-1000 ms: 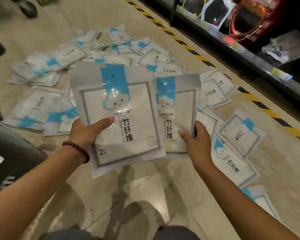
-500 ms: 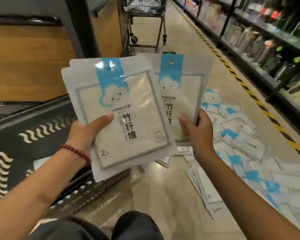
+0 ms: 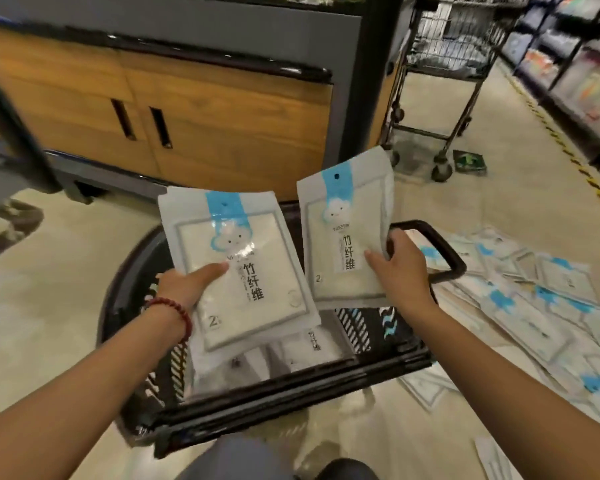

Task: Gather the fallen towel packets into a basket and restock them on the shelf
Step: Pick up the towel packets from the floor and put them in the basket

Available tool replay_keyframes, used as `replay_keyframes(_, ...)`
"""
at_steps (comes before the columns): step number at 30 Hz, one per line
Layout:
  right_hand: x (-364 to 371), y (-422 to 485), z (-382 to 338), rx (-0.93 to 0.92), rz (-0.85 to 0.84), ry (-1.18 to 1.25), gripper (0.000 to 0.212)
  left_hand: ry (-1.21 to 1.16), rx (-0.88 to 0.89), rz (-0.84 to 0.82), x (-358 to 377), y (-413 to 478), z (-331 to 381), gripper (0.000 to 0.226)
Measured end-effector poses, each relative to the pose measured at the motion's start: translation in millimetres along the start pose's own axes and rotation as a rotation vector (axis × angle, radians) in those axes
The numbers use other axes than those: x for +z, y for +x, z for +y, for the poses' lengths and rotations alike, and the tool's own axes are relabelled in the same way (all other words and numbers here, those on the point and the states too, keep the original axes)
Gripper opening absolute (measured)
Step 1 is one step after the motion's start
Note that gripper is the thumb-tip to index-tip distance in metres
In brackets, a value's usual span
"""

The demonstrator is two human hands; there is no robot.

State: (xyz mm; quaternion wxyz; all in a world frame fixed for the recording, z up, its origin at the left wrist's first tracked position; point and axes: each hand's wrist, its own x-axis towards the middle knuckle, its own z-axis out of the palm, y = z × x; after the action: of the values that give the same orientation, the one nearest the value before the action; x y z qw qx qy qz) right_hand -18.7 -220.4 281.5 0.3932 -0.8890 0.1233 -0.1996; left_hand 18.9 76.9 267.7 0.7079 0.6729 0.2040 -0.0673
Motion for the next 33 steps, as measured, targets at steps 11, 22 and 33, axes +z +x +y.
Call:
replay_keyframes(11,9,20,21,-0.017,0.059,-0.406,0.035,0.147,-0.198,-0.055,50,66,-83,0.036)
replay_keyframes(22,15,12,49,0.003,-0.081,-0.619,0.037,0.192,-0.43,-0.15,125,103,-168,0.032)
replay_keyframes(33,28,3,59,-0.006,-0.061,-0.698,0.031,0.541,-0.366,-0.051,143,114,-209,0.079)
